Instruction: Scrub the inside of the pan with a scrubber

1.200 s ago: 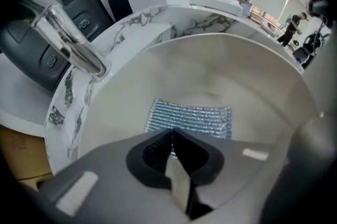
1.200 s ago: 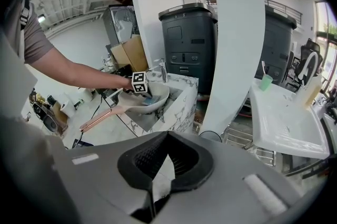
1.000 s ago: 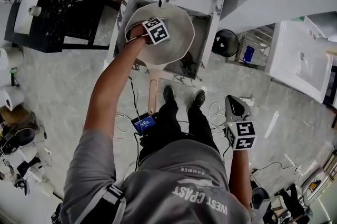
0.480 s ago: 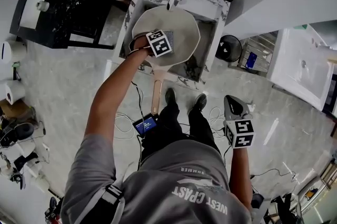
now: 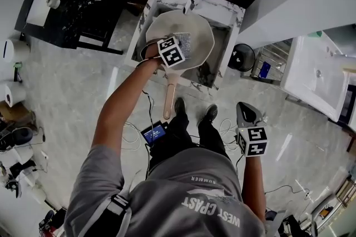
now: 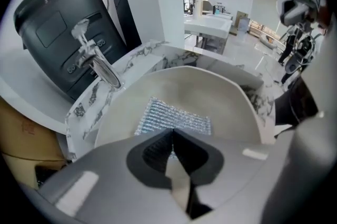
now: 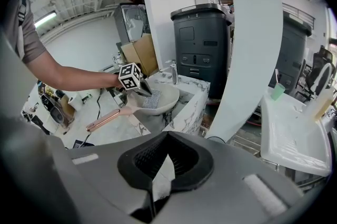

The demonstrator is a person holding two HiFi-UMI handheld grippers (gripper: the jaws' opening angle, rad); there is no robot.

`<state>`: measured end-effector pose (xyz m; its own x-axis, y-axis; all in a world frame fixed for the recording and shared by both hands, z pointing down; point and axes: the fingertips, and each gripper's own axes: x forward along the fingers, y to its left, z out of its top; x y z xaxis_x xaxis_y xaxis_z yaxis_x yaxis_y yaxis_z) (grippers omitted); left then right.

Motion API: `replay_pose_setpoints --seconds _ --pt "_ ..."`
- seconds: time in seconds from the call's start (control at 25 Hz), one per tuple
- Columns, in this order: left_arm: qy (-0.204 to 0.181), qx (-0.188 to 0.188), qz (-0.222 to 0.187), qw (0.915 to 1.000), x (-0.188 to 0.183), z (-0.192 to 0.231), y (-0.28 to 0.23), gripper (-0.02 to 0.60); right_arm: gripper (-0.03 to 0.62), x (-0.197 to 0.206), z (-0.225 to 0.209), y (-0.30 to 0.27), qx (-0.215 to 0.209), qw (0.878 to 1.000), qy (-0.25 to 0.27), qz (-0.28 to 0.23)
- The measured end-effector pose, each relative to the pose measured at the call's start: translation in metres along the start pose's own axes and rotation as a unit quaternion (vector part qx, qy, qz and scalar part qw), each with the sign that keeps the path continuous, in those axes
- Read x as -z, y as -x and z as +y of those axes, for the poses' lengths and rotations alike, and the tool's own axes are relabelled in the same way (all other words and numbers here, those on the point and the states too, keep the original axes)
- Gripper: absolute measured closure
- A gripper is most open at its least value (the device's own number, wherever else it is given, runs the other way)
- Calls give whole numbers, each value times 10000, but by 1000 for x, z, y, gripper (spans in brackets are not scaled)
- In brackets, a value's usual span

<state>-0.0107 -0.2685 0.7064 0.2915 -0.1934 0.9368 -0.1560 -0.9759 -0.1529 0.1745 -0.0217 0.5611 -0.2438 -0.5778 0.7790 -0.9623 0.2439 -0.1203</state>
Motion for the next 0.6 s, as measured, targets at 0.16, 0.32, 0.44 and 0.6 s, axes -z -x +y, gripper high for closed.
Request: replay_pose_setpoints --seconds 0.16,0.32,0.44,0.6 --pt "62 -154 -208 9996 -1 -1 31 575 592 -7 5 6 17 9999 81 -88" --pt "198 -326 -351 9987 10 0 62 577 592 -15 15 9 -25 9997 200 -169" --pt "376 -453 -428 9973 26 1 84 576 592 -21 24 10 -56 9993 297 -201" --pt "682 -619 -485 9946 53 3 107 577 592 -27 34 8 -105 9988 421 -221"
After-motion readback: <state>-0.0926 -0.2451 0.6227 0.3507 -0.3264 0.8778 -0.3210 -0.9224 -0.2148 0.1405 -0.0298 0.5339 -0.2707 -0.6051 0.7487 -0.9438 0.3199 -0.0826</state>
